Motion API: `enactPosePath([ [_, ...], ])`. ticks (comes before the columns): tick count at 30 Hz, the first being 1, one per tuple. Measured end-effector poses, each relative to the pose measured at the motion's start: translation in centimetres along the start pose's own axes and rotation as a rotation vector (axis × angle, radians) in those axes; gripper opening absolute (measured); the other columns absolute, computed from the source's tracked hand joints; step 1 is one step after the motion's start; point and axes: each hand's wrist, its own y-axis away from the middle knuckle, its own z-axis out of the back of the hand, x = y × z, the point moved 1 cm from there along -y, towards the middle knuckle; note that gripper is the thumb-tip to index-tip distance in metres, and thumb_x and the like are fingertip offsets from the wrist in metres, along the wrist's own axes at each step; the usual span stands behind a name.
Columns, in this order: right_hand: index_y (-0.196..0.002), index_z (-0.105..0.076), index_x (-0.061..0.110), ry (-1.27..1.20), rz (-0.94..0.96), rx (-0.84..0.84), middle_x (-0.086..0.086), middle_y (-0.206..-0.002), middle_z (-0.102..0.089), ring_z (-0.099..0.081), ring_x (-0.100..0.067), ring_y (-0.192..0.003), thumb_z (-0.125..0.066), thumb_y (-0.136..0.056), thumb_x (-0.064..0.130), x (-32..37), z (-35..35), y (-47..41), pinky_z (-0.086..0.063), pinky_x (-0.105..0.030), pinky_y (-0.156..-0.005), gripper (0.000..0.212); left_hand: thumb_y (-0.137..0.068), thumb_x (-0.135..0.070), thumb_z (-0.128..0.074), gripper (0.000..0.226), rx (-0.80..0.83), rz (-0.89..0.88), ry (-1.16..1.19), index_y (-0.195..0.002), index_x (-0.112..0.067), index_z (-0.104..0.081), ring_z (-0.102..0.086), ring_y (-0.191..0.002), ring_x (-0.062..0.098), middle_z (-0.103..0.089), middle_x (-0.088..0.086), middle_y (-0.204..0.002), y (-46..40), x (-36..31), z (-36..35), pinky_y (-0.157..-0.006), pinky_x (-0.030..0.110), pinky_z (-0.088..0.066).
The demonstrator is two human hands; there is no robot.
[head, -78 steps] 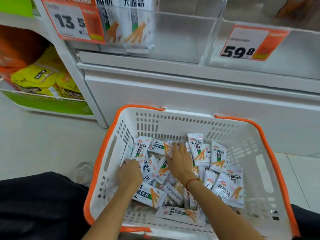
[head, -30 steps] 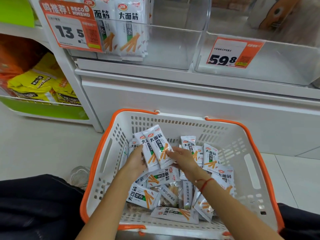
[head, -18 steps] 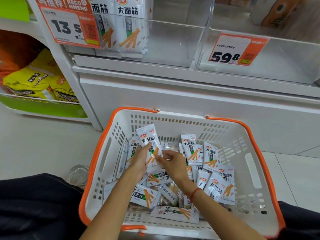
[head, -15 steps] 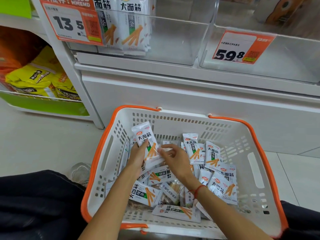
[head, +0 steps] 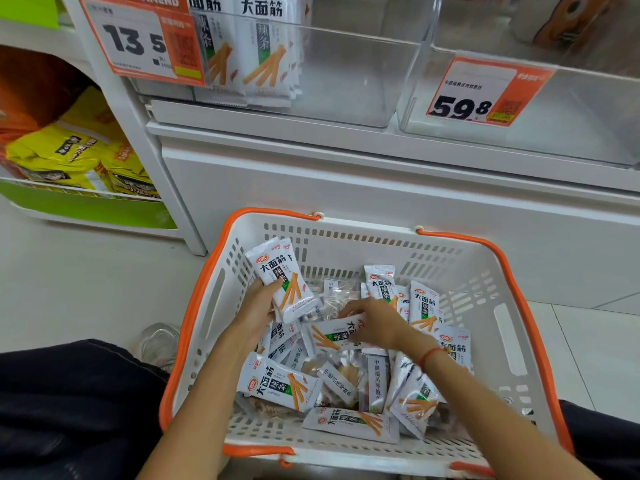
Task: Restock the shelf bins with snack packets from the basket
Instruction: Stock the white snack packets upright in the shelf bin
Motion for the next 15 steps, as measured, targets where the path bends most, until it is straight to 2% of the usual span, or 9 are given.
enactPosePath([
  [2, -0.109, -0.066, 0.023, -0.044, -0.004, 0.128, 0.002, -0.107, -0.063, -0.060, -0.016, -0.096, -0.075, -0.074, 0.003, -0.4, 2.9, 0.5, -0.050, -0.024, -0.080, 0.041, -0.099, -0.011, -0.046, 0.034, -0.009, -0.060, -0.100, -0.132, -0.012, -0.047, -0.061, -0.102, 0.024, -0.061, 0.010, -0.123, -0.2, 0.0, 0.3, -0.072, 0.031, -0.049],
  [4, -0.108, -0.063, 0.027, 0.000, -0.019, 0.217, 0.005, -0.105, -0.056, -0.057, -0.015, -0.093, -0.079, -0.071, 0.008, -0.4, 5.3, 1.1, -0.050, -0.026, -0.079, 0.044, -0.097, -0.011, -0.049, 0.046, -0.009, -0.131, -0.210, -0.140, -0.020, -0.038, -0.057, -0.116, 0.025, -0.056, 0.007, -0.132, -0.1, -0.1, 0.4, -0.089, 0.040, -0.049],
  [6, -0.105, -0.063, 0.023, 0.038, 0.001, 0.262, 0.007, -0.090, -0.057, -0.055, -0.007, -0.075, -0.082, -0.070, 0.017, 0.0, 6.9, 1.6, -0.045, -0.023, -0.066, 0.040, -0.096, -0.010, -0.050, 0.055, 0.072, -0.164, -0.313, -0.145, -0.026, -0.031, -0.051, -0.124, 0.024, -0.050, 0.001, -0.139, 0.2, -0.3, 0.0, -0.103, 0.044, -0.041],
  [9, -0.094, -0.070, 0.009, -0.078, 0.089, 0.284, 0.007, -0.071, -0.063, -0.052, -0.001, -0.056, -0.079, -0.075, 0.027, 1.4, 7.6, 1.9, -0.038, -0.019, -0.058, 0.027, -0.099, -0.010, -0.044, 0.054, 0.247, -0.135, -0.469, -0.143, -0.033, -0.025, -0.047, -0.119, 0.012, -0.043, -0.012, -0.134, 1.4, -0.3, -1.5, -0.096, 0.032, -0.039],
  [11, -0.087, -0.070, 0.004, -0.215, 0.079, 0.216, 0.005, -0.068, -0.065, -0.054, -0.004, -0.055, -0.076, -0.079, 0.026, 1.9, 7.2, 1.8, -0.041, -0.016, -0.056, 0.023, -0.101, -0.017, -0.039, 0.049, 0.360, -0.106, -0.559, -0.142, -0.038, -0.024, -0.040, -0.128, 0.010, -0.036, -0.013, -0.144, 1.8, 0.2, -2.4, -0.107, 0.035, -0.032],
  [13, -0.085, -0.069, 0.009, -0.315, 0.064, 0.075, 0.001, -0.075, -0.069, -0.061, -0.008, -0.061, -0.075, -0.080, 0.021, 2.0, 6.4, 1.4, -0.048, -0.019, -0.059, 0.015, -0.103, -0.025, -0.033, 0.047, 0.418, -0.086, -0.627, -0.148, -0.034, -0.020, -0.024, -0.141, 0.013, -0.021, -0.010, -0.154, 2.2, 0.6, -3.1, -0.116, 0.041, -0.019],
  [15, -0.091, -0.067, 0.011, -0.333, 0.047, -0.102, -0.003, -0.085, -0.068, -0.063, -0.010, -0.066, -0.079, -0.076, 0.018, 1.7, 5.5, 1.1, -0.052, -0.019, -0.061, 0.020, -0.104, -0.026, -0.028, 0.048, 0.412, -0.072, -0.666, -0.151, -0.027, -0.013, -0.010, -0.145, 0.012, -0.012, -0.010, -0.156, 2.6, 0.8, -3.7, -0.116, 0.035, -0.010],
])
